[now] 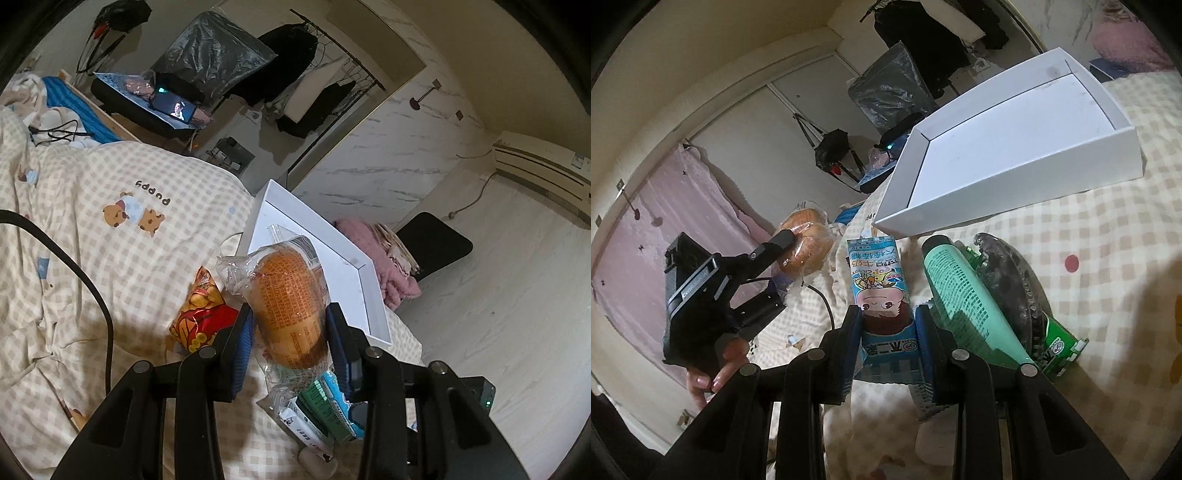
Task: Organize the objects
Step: 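Carry bun and blue packet into the white box and open both grippers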
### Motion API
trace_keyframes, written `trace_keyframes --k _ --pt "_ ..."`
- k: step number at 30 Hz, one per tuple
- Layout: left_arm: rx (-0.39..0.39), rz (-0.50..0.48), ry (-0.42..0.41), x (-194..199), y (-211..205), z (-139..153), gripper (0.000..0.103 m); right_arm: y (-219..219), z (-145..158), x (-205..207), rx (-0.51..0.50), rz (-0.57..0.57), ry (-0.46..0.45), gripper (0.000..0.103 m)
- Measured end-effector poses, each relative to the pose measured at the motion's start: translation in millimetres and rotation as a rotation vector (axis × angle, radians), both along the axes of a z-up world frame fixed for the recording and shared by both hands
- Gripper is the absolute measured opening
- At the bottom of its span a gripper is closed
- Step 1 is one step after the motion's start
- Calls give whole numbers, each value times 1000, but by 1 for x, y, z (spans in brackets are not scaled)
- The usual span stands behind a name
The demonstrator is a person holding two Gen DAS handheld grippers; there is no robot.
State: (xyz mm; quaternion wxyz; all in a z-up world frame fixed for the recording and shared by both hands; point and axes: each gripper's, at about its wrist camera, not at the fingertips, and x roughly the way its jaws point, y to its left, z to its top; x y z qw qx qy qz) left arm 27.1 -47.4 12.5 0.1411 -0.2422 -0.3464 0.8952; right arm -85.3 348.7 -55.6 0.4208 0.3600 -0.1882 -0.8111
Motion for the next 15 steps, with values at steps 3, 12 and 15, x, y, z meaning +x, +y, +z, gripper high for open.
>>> trace_keyframes --k 3,12,15 --pt "-22 8 -15 -2 0 1 42 1 2 -1 -1 -5 0 31" --pt "-57 19 -27 -5 -1 3 42 5 17 -3 -3 -20 22 31" --pt "-58 39 -18 -3 -4 7 42 8 26 -3 5 -42 47 31"
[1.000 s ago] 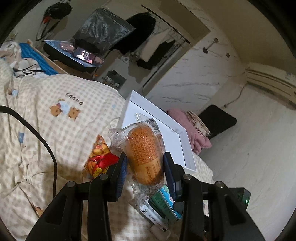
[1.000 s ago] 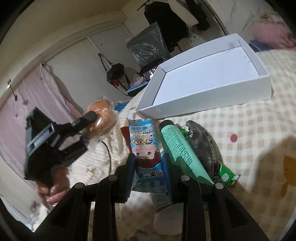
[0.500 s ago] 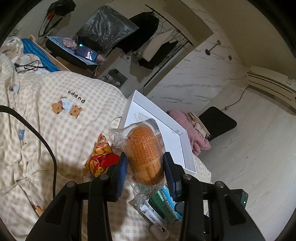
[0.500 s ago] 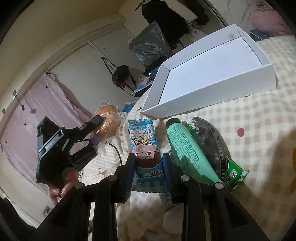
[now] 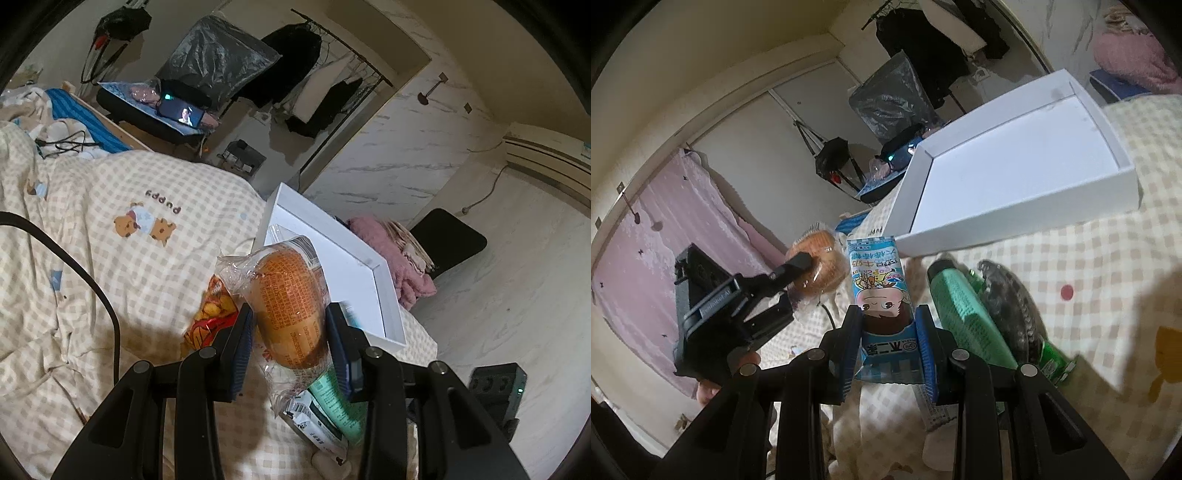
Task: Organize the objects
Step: 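Carry bun and blue packet into the white box and open both grippers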
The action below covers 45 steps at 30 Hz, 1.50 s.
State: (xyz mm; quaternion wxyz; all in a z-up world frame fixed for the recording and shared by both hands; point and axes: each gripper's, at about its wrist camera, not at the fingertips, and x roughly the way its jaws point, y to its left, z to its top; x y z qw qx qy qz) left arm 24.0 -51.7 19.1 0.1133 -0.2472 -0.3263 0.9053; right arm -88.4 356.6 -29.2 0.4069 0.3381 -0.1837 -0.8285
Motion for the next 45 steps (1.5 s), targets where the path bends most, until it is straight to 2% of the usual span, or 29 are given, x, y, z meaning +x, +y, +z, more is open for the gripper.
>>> trace_keyframes --k 5,8,12,15,16,19,22,24,26,27,30,34,37,38,39,40,41,42,45 --pt "7 64 -2 2 -11 1 42 8 35 7 24 -75 140 31" --pt "34 57 -3 0 -14 -1 42 8 58 4 6 -103 180 31" --pt "20 57 0 -7 -13 5 42 6 90 -10 -39 -170 219 31" --pt "48 8 37 -36 -7 22 42 6 105 -19 -41 -226 284 31" --pt "31 -2 31 -49 -1 27 42 5 104 -23 7 -291 334 31" --pt "-89 -34 11 -85 27 34 42 3 87 -22 188 -432 427 31" --pt "-134 -69 -17 -107 50 16 42 6 55 -29 348 -525 447 31" --pt "-223 -97 -56 -124 62 2 42 9 44 -39 346 -527 414 31" --pt "-349 -46 -99 -137 70 -10 42 10 30 -48 362 -546 393 31" --pt "-360 -31 -106 -139 70 -14 42 8 29 -52 376 -549 391 31" --pt "-299 -45 -94 -137 66 -20 42 4 25 -56 415 -556 392 31" --pt "-331 -39 -92 -131 72 -16 43 -3 26 -56 477 -556 433 31" --pt "-353 -56 -92 -128 79 -15 60 -8 22 -60 537 -570 446 32" --pt "-361 -59 -84 -126 82 -14 72 -10 22 -60 556 -572 445 32" --pt "-364 -57 -67 -122 85 -9 80 -12 21 -63 571 -567 445 33" --pt "-363 -56 -46 -119 84 -7 80 -14 21 -62 580 -561 454 43" --pt "-362 -59 -19 -115 84 -4 80 -15 20 -61 588 -563 463 70" --pt "-371 -65 -5 -112 86 -1 80 -17 21 -58 592 -565 480 80" --pt "-417 -36 17 -99 88 5 80 -20 26 -46 578 -557 539 82"
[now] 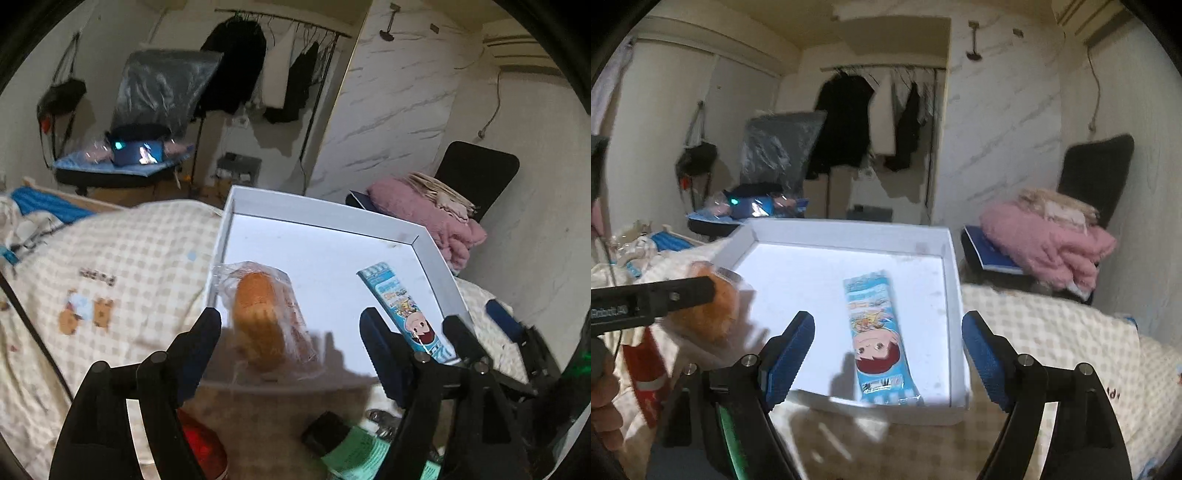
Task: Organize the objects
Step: 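Carry bun and blue packet into the white box and open both grippers, then withdraw both grippers from the box back toward the pile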
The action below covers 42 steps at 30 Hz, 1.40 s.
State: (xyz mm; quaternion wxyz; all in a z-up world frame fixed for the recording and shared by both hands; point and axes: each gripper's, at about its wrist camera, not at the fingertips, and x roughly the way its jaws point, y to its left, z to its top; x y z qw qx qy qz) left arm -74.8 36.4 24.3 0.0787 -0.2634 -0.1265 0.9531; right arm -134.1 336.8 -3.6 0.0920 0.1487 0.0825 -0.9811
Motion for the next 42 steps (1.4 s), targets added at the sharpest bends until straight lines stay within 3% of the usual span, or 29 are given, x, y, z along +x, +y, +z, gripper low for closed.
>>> trace_keyframes --k 6,10,14,18,19,21,23,25,27,31,33,38,42 --pt "-17 14 10 39 -8 25 80 0 25 23 12 46 21 82" --pt "-75 83 -10 62 -7 57 81 7 65 39 -65 103 -21 82" --pt "-97 155 -6 88 -6 80 83 21 84 62 -206 137 -87 82" --pt "-64 204 -82 114 -4 84 83 21 107 83 -180 145 -105 82" --pt "-85 209 -96 117 0 87 83 21 120 94 -161 161 -80 82" --pt "-225 251 -101 128 15 99 83 24 135 117 -169 251 -9 85" --pt "-313 303 -91 135 27 109 83 28 145 128 -198 281 -22 85" --pt "-285 324 -124 136 27 114 83 37 153 130 -274 220 -93 85" --pt "-190 299 -134 140 22 117 83 46 157 135 -340 209 -130 85" --pt "-161 301 -77 157 25 106 87 60 146 163 -298 141 -102 85" --pt "-154 319 -79 157 27 93 87 67 130 163 -271 112 -136 85" --pt "-90 285 -127 136 31 59 87 90 86 143 -423 114 -228 85" --pt "-70 272 -129 131 30 32 87 95 50 120 -436 95 -324 85"
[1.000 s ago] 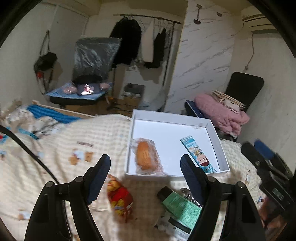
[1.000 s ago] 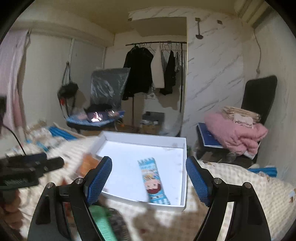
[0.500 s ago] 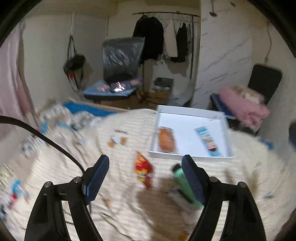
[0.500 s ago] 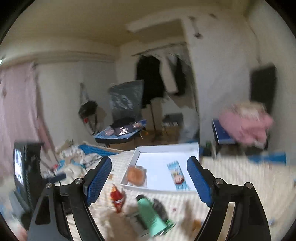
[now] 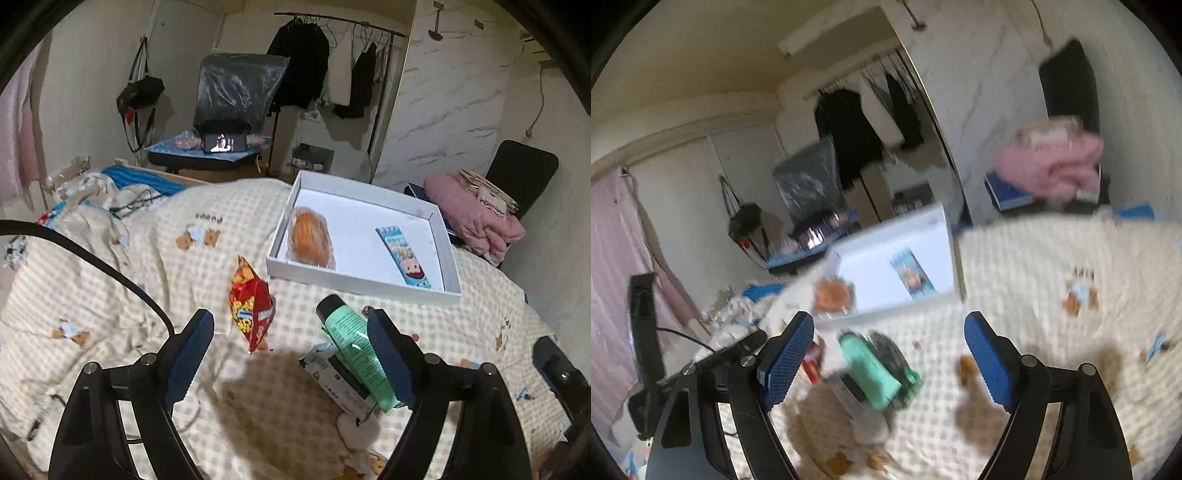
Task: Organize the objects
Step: 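Withdraw both grippers from the box back toward the pile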
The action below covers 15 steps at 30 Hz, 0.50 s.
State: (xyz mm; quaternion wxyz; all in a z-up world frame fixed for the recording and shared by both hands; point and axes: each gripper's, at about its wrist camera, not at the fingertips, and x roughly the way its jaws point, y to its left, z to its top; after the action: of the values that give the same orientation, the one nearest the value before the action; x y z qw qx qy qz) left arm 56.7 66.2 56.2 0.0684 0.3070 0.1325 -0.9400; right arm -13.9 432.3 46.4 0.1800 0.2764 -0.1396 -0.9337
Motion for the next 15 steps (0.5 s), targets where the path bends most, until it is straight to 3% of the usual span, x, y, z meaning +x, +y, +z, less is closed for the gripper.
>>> trace_keyframes --k 5,8,9,12,15 --pt "68 -60 -60 -15 -5 -35 87 11 -25 -15 -28 0 -38 85" --pt "236 -149 -92 -21 -12 -49 87 11 -39 -25 -82 -45 -114 85" --pt "247 -147 -93 -20 -13 -51 87 11 -42 -27 -114 -53 -144 85" --pt "161 -78 -79 -16 -13 -52 87 8 -57 -29 -285 -10 -207 85" --pt "191 -53 -117 -20 -19 -61 86 1 -67 -33 -244 -13 -255 85"
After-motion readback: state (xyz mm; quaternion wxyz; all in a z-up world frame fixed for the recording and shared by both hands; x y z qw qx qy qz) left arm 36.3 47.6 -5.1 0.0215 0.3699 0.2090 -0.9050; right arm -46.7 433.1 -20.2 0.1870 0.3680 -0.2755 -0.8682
